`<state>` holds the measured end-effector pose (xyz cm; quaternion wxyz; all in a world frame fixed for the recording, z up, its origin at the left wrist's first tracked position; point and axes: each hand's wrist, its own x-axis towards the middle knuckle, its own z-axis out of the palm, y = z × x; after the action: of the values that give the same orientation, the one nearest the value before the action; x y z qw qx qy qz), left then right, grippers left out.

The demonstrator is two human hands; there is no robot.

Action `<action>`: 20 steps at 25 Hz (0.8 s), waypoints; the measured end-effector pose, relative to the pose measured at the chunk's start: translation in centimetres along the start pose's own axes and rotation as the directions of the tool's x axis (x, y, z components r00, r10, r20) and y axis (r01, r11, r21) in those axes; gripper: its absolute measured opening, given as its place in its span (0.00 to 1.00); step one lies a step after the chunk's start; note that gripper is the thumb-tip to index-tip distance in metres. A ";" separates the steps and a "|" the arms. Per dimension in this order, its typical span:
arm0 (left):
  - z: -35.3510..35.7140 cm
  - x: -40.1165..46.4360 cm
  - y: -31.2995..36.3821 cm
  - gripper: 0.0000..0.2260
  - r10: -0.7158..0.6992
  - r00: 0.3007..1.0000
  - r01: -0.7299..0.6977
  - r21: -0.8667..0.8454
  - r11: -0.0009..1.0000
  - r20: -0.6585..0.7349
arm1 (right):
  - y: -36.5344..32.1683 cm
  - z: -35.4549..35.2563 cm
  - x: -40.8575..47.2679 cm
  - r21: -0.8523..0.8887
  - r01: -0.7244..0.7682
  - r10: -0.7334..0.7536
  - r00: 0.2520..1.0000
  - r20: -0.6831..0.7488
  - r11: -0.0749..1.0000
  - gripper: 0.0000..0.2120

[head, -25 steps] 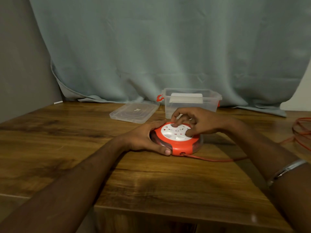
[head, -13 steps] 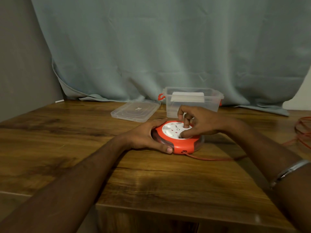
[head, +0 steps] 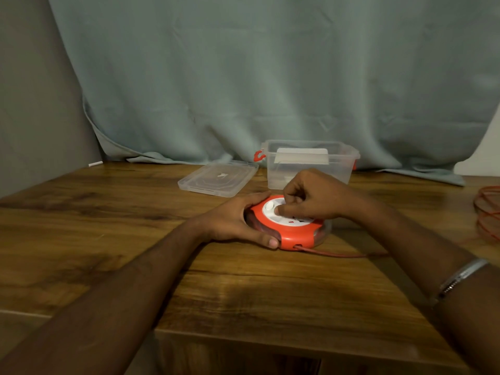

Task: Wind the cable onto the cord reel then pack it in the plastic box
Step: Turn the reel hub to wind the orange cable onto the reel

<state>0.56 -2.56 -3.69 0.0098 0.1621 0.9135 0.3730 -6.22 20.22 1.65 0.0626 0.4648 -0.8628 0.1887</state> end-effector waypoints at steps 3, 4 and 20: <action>0.1 0.2 -0.4 0.51 0.020 1.000 -0.020 0.014 1.000 -0.009 | 0.2 -1.0 -0.3 0.122 0.039 -0.046 0.998 0.050 0.992 0.09; 0.1 0.2 -0.4 0.56 0.005 1.000 -0.005 0.018 1.000 -0.004 | 0.5 -1.3 -0.4 0.138 0.016 -0.030 0.994 0.105 0.990 0.12; -0.2 0.3 -0.5 0.62 -0.046 0.999 0.046 0.017 0.999 0.013 | 2.1 -2.6 -0.6 0.182 -0.095 0.058 0.978 0.201 0.979 0.18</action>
<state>0.13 -2.99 -3.84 0.0232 0.1438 0.9200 0.3638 -7.81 22.75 3.26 -0.0741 0.4513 -0.8600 0.2265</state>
